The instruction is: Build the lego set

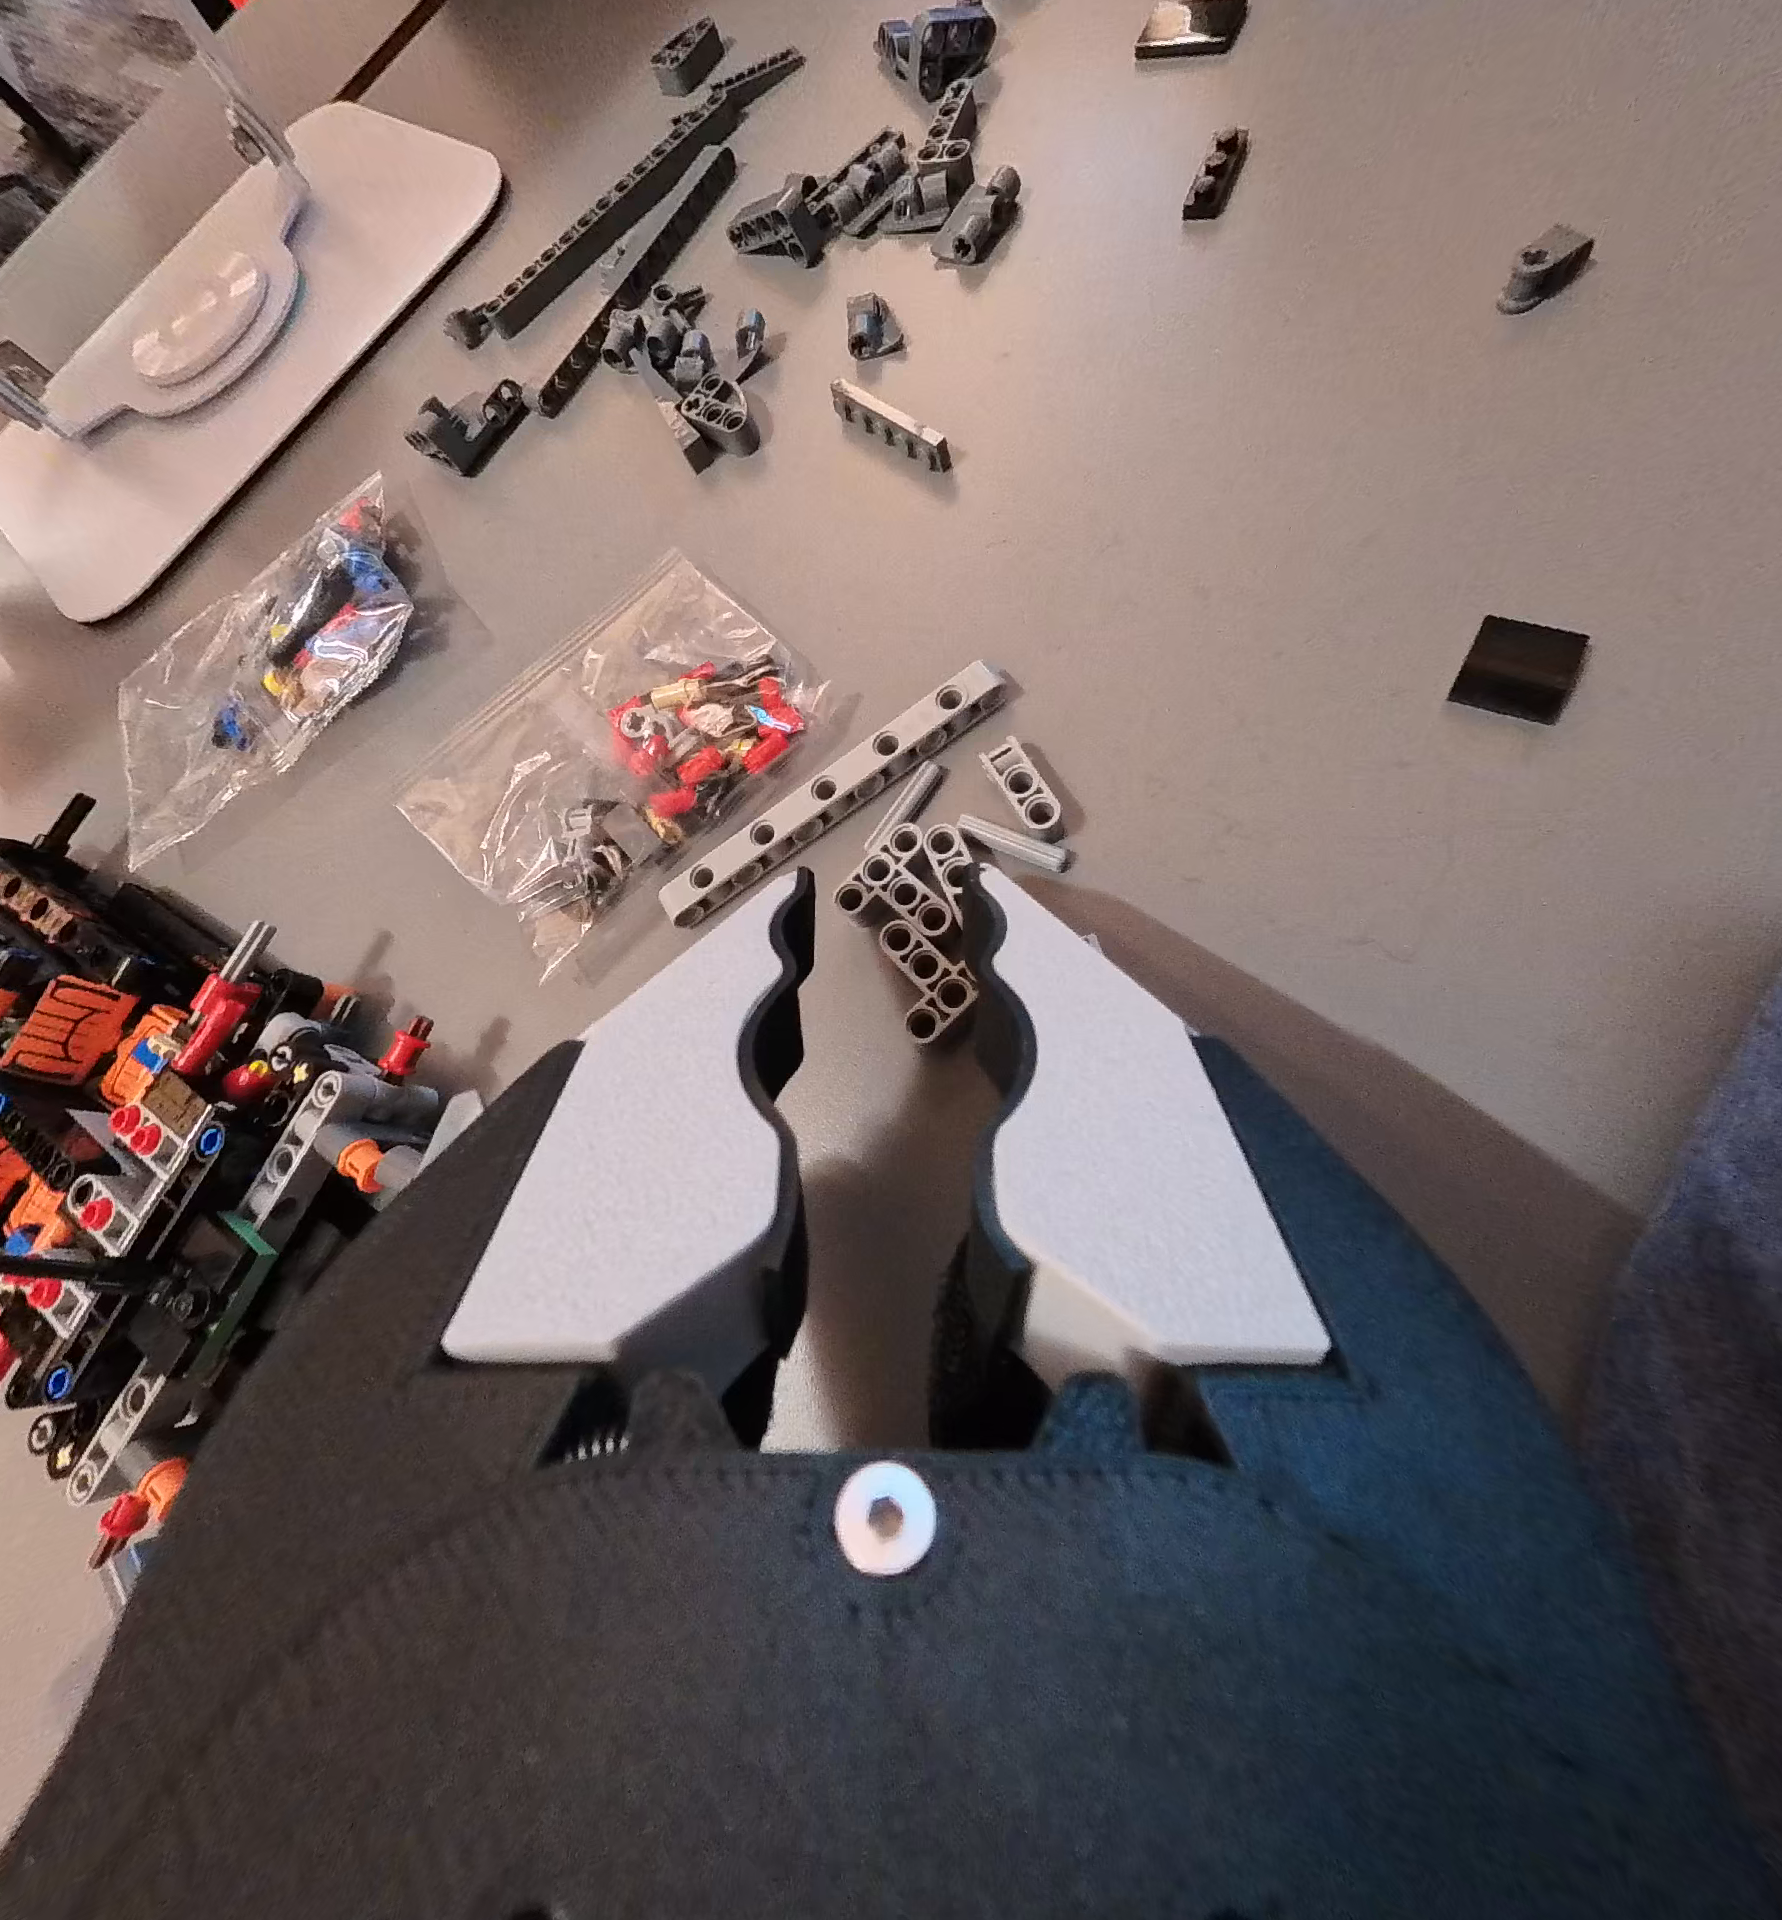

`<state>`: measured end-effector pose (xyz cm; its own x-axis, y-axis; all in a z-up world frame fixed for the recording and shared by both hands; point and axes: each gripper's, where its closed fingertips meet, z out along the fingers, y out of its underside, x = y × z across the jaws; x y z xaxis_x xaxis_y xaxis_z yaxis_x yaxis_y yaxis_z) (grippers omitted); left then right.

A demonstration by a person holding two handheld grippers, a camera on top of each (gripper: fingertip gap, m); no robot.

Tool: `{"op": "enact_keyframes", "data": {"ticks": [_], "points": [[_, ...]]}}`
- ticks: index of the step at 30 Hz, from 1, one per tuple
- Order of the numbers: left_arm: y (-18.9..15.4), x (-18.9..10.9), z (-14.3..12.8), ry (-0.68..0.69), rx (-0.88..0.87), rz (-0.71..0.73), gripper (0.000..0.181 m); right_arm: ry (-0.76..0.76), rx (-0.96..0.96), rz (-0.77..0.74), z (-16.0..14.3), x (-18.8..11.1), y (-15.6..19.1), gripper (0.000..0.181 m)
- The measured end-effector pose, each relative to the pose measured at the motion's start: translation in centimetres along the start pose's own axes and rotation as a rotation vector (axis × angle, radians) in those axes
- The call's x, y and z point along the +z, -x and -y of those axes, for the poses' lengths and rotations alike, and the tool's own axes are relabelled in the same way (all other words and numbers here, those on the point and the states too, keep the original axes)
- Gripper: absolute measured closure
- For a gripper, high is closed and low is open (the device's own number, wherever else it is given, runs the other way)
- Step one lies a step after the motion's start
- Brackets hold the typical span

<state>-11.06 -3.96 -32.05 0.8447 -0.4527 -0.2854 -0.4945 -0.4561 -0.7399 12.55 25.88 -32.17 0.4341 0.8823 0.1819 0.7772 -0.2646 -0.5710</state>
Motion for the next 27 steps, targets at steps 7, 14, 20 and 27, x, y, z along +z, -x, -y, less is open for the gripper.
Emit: {"op": "enact_keyframes", "data": {"ticks": [7, 14, 20, 27], "points": [[0.0, 0.1, 0.0, -0.001, -0.001, -0.001, 0.155, 0.027, -0.020, 0.006, -0.4, 0.9, 0.2, 0.167], [0.0, 0.1, 0.0, -0.001, -0.002, -0.003, 0.155, 0.019, -0.008, 0.048, -0.3, 1.1, 0.6, 0.180], [0.0, 0.2, 0.0, -0.001, -0.003, -0.006, 0.156, -0.001, -0.029, 0.025, 0.2, 0.9, 0.4, 0.164], [0.0, 0.1, 0.1, 0.001, -0.001, -0.005, 0.156, -0.018, 0.016, 0.028, 0.6, 1.6, -0.2, 0.161]]}}
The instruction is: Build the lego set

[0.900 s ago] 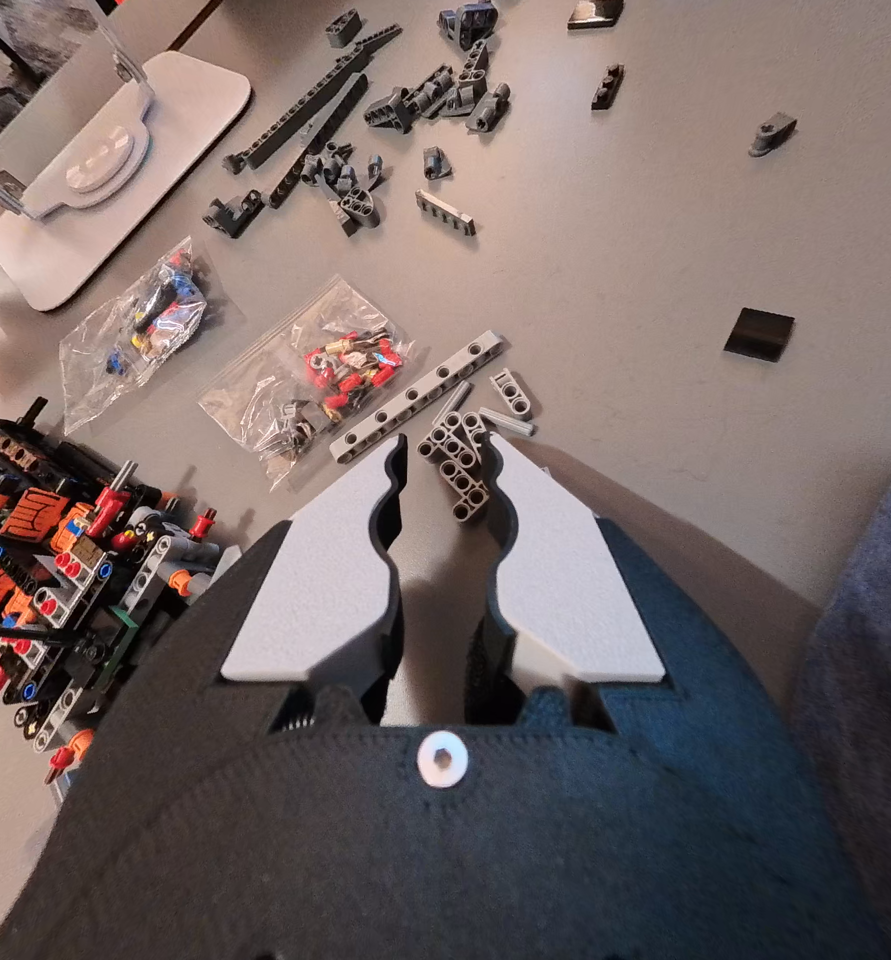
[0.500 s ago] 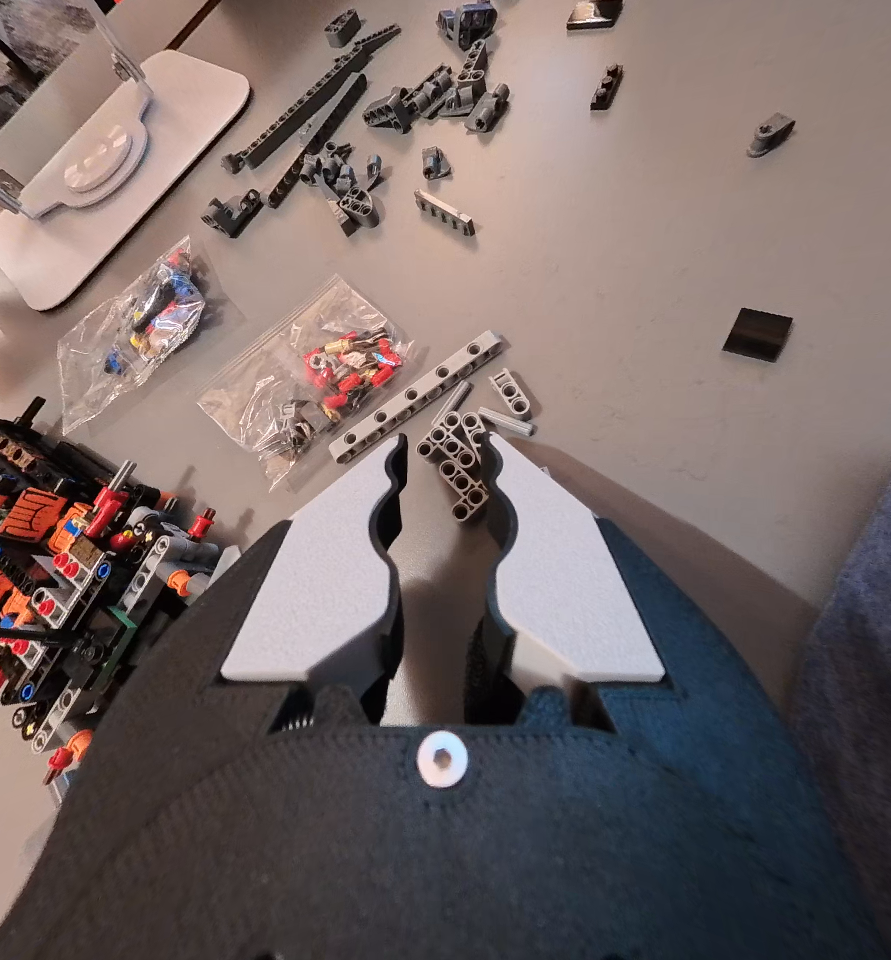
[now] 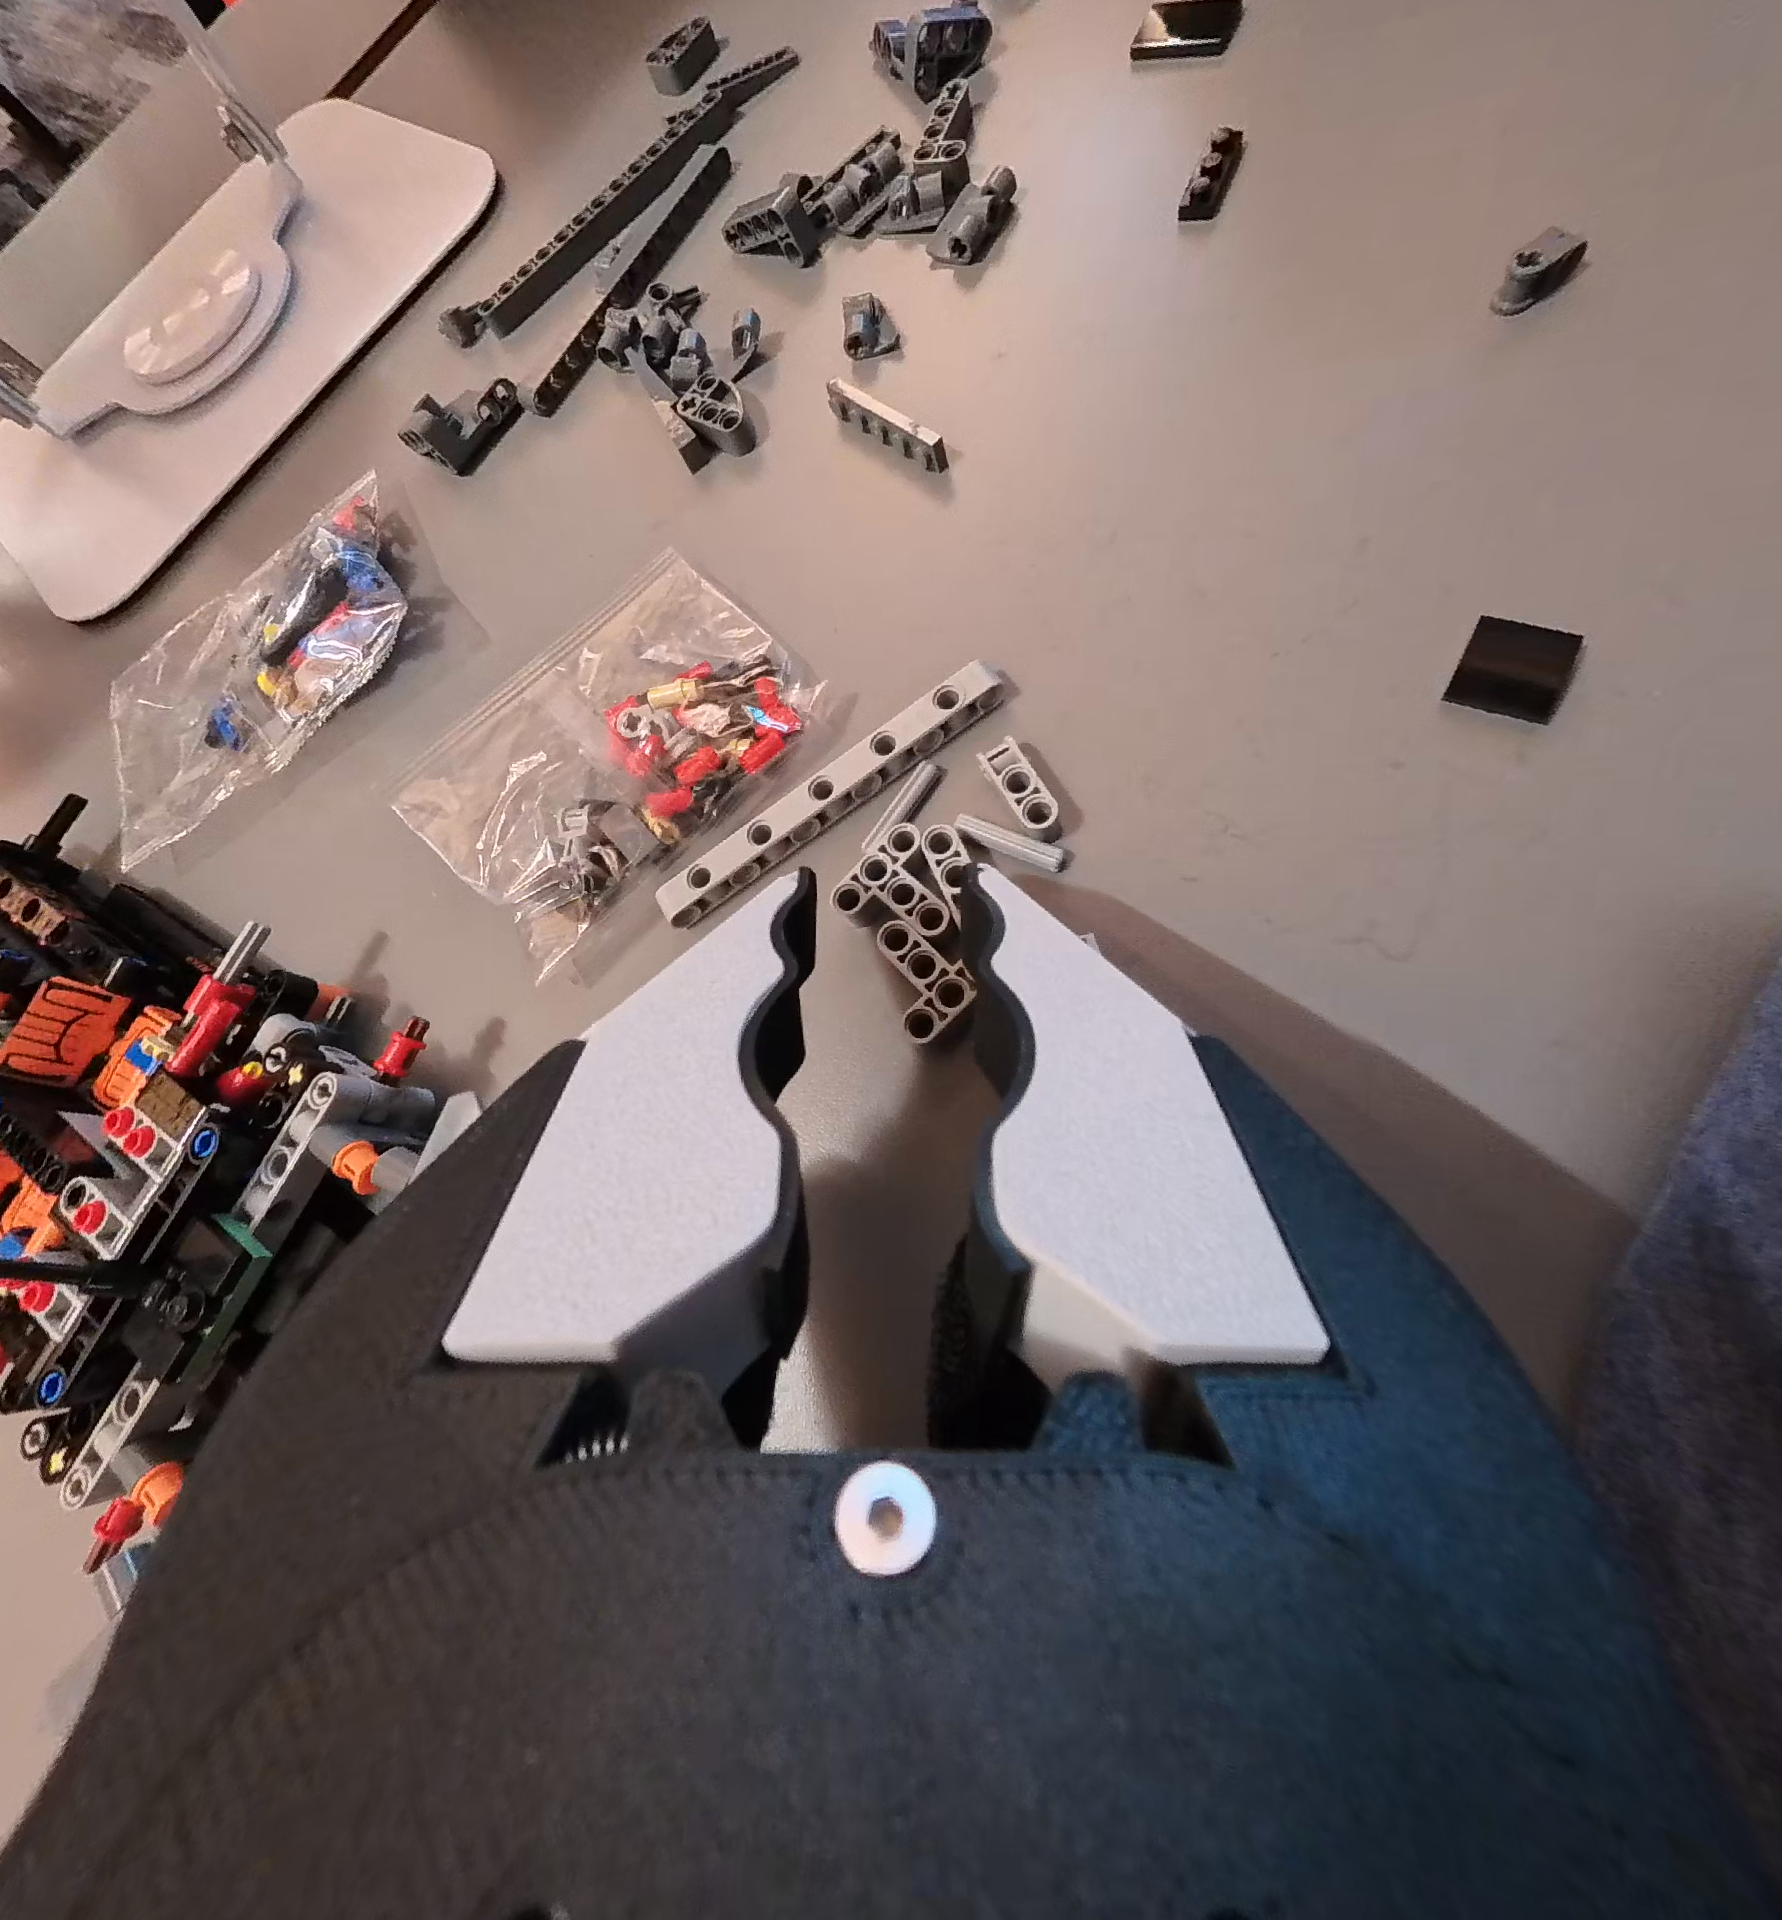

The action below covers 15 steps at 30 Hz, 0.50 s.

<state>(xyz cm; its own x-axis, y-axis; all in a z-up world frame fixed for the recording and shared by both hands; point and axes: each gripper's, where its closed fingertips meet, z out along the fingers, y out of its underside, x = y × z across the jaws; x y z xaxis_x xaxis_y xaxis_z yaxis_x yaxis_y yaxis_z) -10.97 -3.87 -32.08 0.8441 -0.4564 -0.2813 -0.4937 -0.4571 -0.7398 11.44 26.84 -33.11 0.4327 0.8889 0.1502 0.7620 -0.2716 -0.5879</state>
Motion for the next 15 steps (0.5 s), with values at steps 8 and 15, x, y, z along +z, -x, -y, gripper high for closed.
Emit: {"op": "enact_keyframes", "data": {"ticks": [8, 15], "points": [[0.0, -0.1, -0.1, 0.000, -0.002, -0.003, 0.156, -0.004, 0.039, -0.015, 0.0, 0.3, -0.7, 0.178], [-0.1, -0.5, -0.3, 0.003, -0.006, -0.005, 0.156, -0.024, 0.065, 0.090, 0.7, -1.2, 1.2, 0.178]]}}
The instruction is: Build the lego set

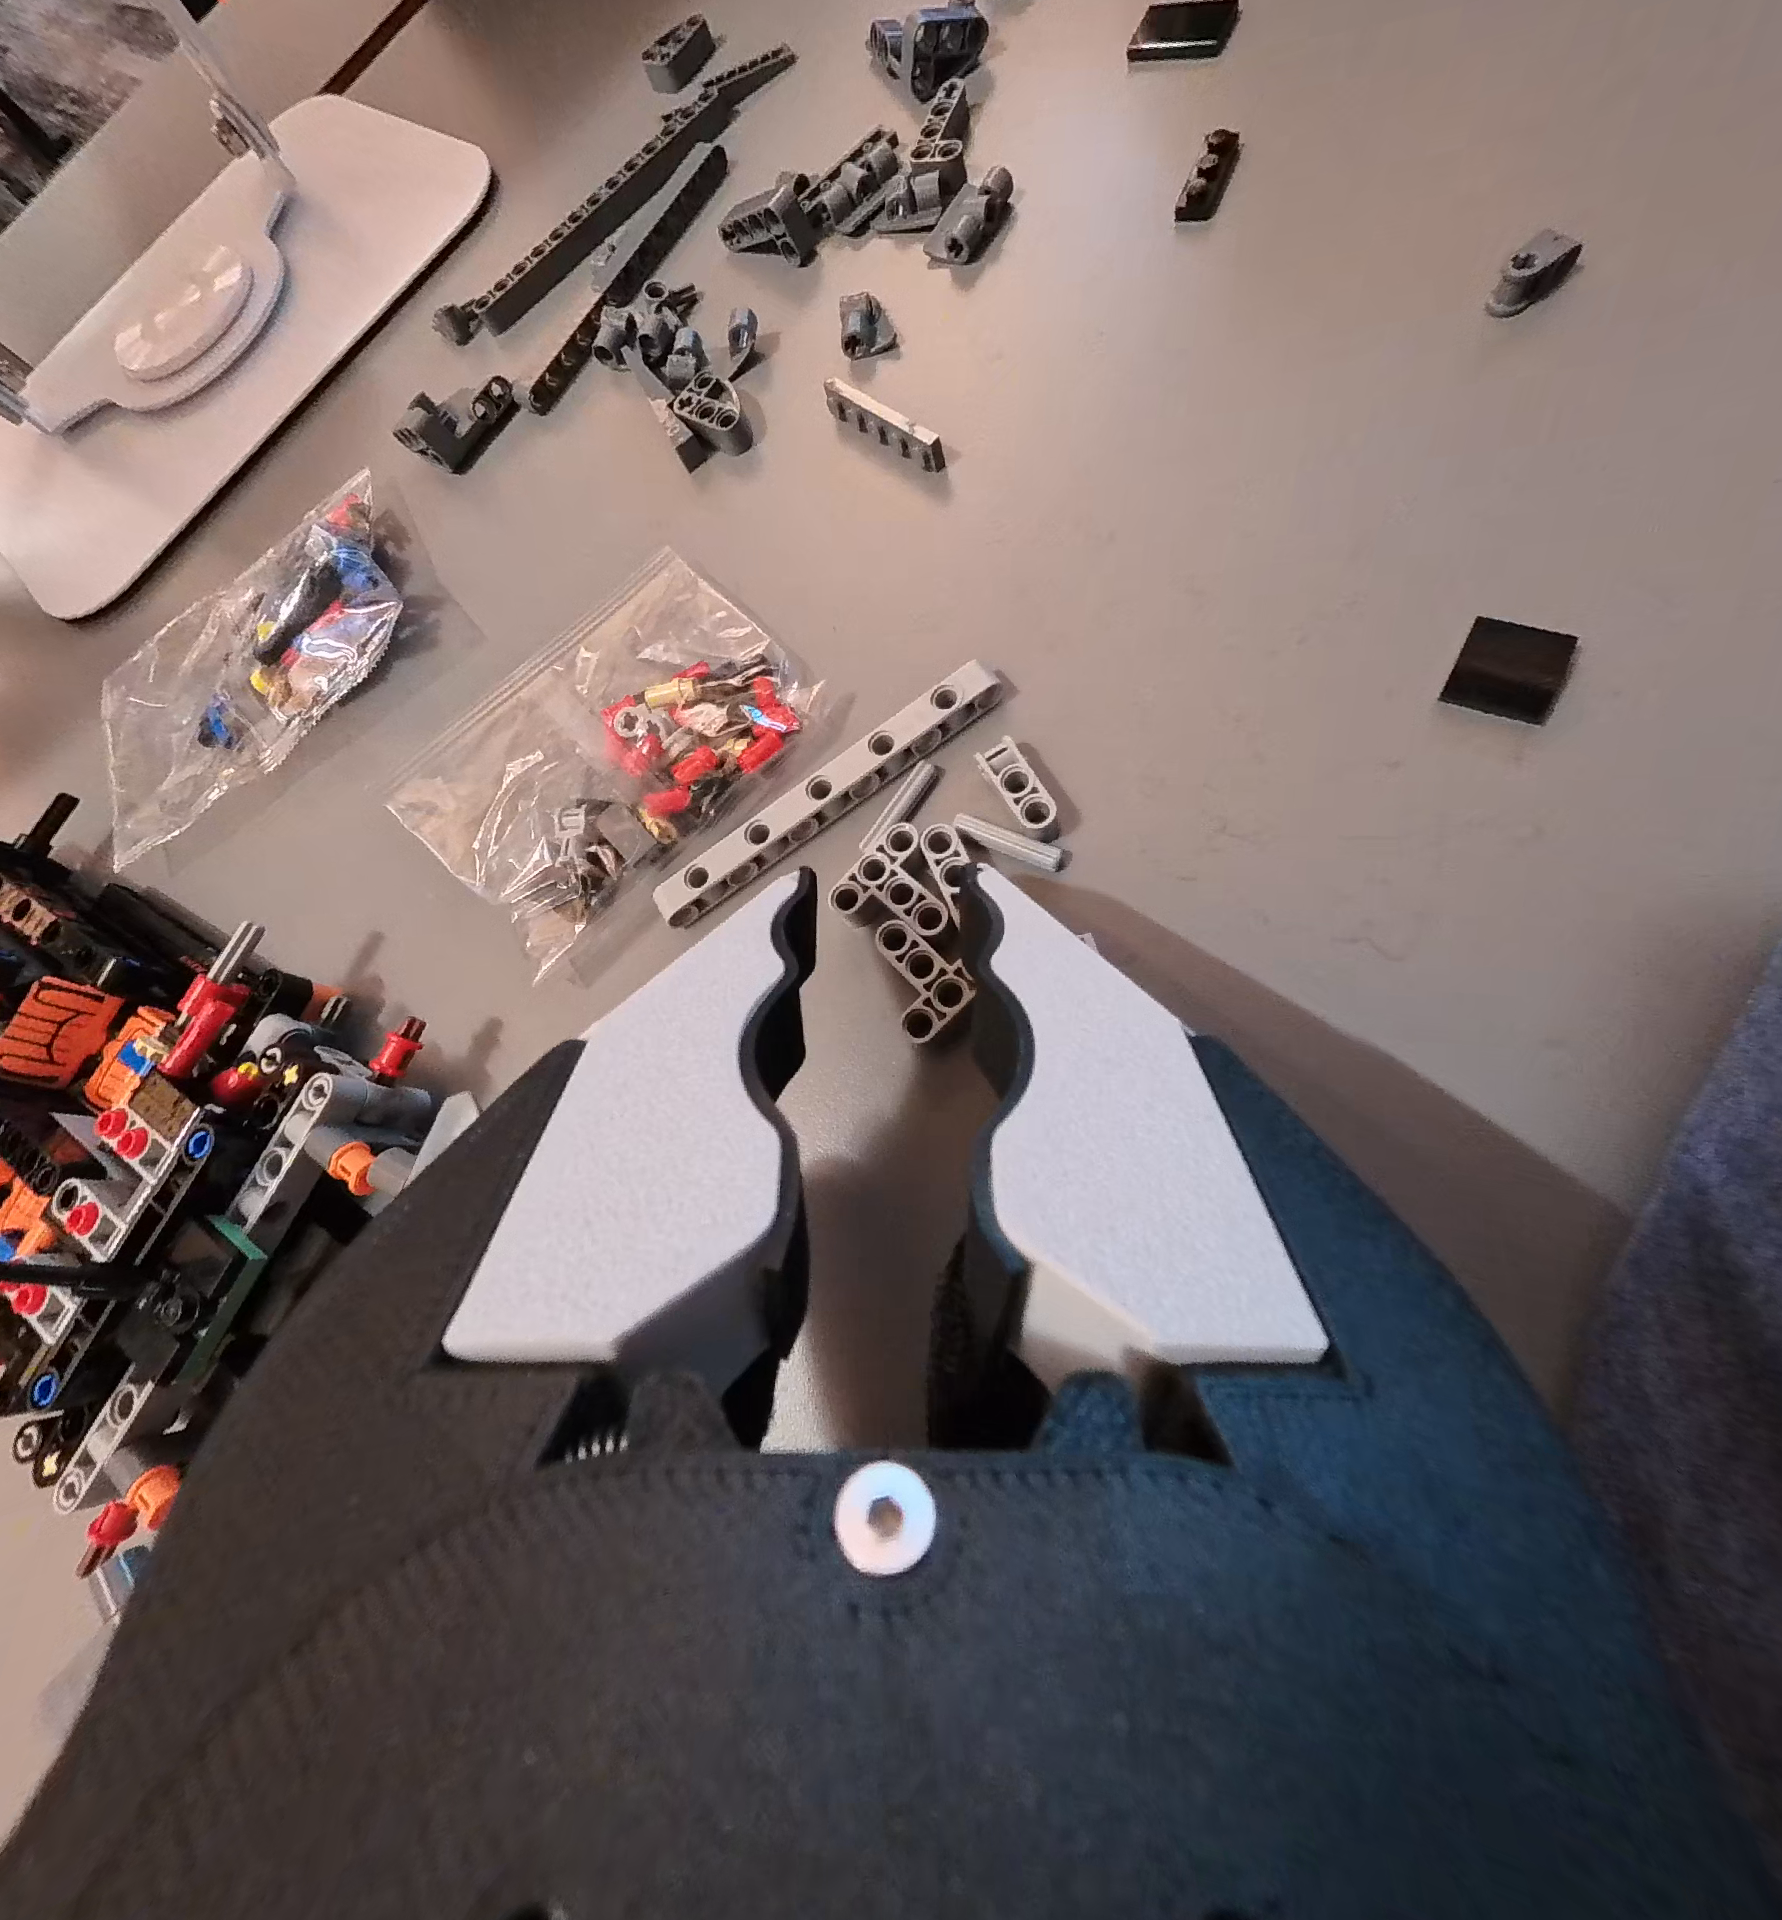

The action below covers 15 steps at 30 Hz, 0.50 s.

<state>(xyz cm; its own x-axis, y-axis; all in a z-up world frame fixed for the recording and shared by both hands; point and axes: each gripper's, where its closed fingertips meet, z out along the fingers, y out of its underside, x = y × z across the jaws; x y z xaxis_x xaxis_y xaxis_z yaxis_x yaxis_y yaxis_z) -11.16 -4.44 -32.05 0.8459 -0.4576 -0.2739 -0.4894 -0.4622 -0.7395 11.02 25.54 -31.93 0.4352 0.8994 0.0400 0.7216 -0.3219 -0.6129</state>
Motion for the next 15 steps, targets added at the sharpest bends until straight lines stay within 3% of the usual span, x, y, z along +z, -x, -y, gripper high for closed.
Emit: {"op": "enact_keyframes", "data": {"ticks": [4, 11, 15], "points": [[0.0, -0.2, -0.1, -0.001, -0.004, -0.002, 0.156, 0.080, 0.025, 0.205, -1.5, -0.9, 3.5, 0.179], [0.0, -0.4, -0.4, 0.014, -0.007, 0.001, 0.157, 0.157, -0.023, 0.425, -4.2, -3.4, 7.8, 0.179], [0.0, -0.5, -0.4, 0.014, -0.004, 0.004, 0.158, 0.198, -0.005, 0.433, -4.9, -2.6, 7.9, 0.178]]}}
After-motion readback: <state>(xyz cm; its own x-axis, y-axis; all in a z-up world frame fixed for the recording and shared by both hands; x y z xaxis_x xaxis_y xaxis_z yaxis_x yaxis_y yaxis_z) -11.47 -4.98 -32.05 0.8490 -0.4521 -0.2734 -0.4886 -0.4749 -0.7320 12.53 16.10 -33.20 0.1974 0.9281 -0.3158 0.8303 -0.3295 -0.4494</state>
